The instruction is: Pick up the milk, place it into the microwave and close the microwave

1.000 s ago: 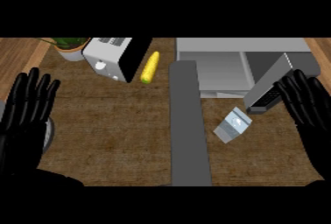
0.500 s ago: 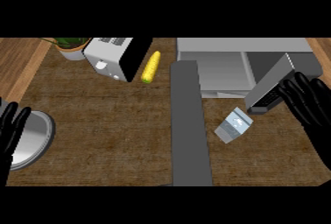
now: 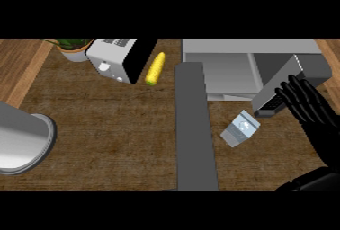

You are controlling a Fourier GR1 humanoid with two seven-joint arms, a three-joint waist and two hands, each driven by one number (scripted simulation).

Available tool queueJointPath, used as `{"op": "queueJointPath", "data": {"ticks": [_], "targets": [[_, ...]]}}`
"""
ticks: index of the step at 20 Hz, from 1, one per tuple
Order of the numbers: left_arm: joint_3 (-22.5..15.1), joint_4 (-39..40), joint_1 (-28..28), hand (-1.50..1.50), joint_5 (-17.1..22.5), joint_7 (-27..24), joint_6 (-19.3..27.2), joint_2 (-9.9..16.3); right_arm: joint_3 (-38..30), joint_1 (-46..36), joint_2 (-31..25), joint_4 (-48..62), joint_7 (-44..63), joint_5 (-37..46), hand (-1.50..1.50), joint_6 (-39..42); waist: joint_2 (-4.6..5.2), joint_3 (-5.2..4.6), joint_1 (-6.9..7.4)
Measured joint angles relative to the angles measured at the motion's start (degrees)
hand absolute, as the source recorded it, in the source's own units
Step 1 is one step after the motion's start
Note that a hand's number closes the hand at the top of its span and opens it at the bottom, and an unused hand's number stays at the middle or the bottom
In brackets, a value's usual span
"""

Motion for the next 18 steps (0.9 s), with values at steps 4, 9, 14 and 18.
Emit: {"op": "queueJointPath", "data": {"ticks": [4,9,14,18], "targets": [[2.76,-0.47,2.39,-1.50,2.47,-0.53,-2.54,-0.03,0.00,0.47,1.35,6.51,-5.08,5.47,-1.50,-0.35,0.03,0.00,0.15],[5.26,-0.95,5.61,-1.50,3.94,-0.71,-5.27,-0.26,-0.51,-0.50,2.13,16.77,-12.61,12.33,-1.50,-2.01,0.05,0.02,0.35],[6.71,-0.92,5.92,-1.50,4.79,0.63,-5.60,-0.41,-1.08,-2.72,2.01,28.10,-19.43,17.05,-1.50,-3.08,0.09,0.03,0.34],[9.38,-0.33,6.64,-1.50,7.63,0.34,-7.72,0.10,-1.32,-4.47,1.50,37.95,-26.04,20.97,-1.50,-4.16,0.11,0.04,0.42]]}}
